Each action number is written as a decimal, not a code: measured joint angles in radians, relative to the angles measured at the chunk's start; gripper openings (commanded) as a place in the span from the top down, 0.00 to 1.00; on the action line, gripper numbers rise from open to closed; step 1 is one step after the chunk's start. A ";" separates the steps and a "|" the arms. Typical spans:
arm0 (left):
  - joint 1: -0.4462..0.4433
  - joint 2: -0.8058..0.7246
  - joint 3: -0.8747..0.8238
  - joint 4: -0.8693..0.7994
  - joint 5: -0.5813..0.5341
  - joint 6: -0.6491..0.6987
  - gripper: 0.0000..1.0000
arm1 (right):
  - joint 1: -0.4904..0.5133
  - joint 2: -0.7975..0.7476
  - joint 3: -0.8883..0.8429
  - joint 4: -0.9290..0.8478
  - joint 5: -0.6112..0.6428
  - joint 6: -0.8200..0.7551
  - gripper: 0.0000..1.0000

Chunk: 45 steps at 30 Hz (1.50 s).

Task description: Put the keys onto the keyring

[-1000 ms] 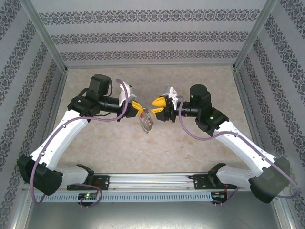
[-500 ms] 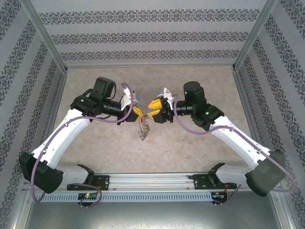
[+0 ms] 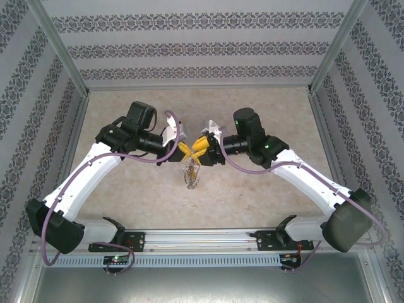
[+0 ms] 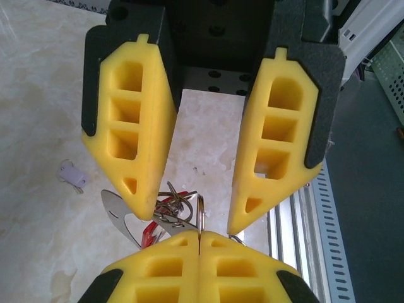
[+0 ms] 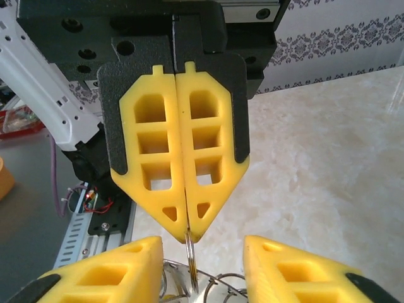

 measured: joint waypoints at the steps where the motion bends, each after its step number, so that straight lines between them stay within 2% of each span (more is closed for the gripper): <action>1: 0.000 0.000 0.000 -0.003 -0.001 0.002 1.00 | 0.004 0.000 0.000 -0.003 0.003 -0.005 0.74; 8: 0.000 0.000 0.000 -0.008 -0.008 0.004 1.00 | 0.013 0.003 0.019 -0.045 0.013 -0.034 1.00; 14: 0.000 0.001 0.001 -0.005 -0.009 0.005 1.00 | 0.017 -0.002 0.025 -0.062 0.031 -0.048 1.00; 18: 0.000 -0.001 0.000 0.011 0.018 -0.010 0.71 | 0.016 -0.040 -0.002 -0.031 0.055 -0.040 1.00; 20: 0.003 -0.006 -0.001 0.023 0.041 -0.019 0.67 | 0.009 -0.068 -0.021 0.003 0.057 -0.025 1.00; 25: 0.047 -0.080 -0.089 0.109 0.103 -0.083 0.66 | -0.031 -0.139 -0.090 0.138 0.045 0.059 1.00; 32: 0.112 -0.180 -0.190 0.325 0.204 -0.254 0.66 | -0.054 -0.175 -0.143 0.316 -0.003 0.188 1.00; 45: 0.114 -0.169 -0.260 0.903 0.303 -0.626 0.68 | -0.055 -0.189 -0.176 0.648 -0.034 0.418 1.00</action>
